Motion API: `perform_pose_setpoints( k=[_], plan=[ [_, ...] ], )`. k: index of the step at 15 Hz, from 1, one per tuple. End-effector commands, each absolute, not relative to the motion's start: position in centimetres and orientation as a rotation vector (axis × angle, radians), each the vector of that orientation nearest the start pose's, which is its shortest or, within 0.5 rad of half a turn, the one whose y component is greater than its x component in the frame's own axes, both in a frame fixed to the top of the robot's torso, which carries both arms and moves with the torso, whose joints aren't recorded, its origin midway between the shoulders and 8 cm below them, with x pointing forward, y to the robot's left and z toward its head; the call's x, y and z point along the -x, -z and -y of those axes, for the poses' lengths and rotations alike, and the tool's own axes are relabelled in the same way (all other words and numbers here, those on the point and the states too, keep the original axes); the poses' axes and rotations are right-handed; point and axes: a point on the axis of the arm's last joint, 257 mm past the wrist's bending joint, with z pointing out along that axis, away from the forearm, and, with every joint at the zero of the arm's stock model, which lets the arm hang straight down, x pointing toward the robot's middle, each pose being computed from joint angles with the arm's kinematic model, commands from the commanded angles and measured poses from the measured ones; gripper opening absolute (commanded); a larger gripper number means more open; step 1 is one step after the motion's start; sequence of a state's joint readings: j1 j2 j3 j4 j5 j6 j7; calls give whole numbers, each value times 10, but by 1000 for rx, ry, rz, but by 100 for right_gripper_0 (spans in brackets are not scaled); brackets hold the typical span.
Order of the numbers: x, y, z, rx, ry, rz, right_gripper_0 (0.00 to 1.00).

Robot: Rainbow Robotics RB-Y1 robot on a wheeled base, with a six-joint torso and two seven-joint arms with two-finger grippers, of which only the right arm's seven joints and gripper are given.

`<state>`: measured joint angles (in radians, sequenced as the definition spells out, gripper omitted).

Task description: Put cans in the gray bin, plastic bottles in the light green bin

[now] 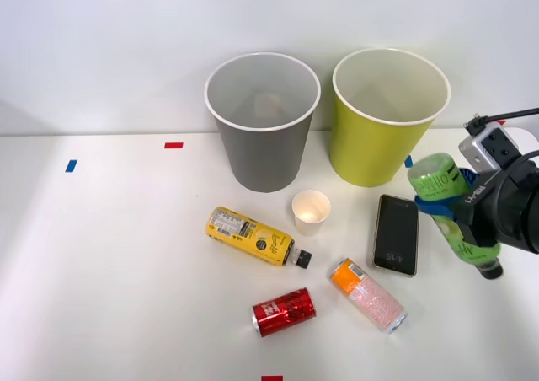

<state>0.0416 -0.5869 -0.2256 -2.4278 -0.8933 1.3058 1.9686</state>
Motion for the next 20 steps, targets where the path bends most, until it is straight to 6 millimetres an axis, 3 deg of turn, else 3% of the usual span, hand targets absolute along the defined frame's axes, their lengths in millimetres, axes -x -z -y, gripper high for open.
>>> perform_pose_setpoints(
  k=[1,2,6,9,11,16,20],
  plan=[
    [-416,88,200,730,-166,-1809,0],
    [-417,77,195,709,-200,-1770,0],
    [-415,3,170,566,-408,-1521,0],
    [-419,-45,164,504,-458,-1383,0],
    [-439,-63,166,461,-472,-1347,0],
    [-508,-100,193,346,-379,-1300,0],
    [-558,-103,212,300,-332,-1344,0]
  ],
)
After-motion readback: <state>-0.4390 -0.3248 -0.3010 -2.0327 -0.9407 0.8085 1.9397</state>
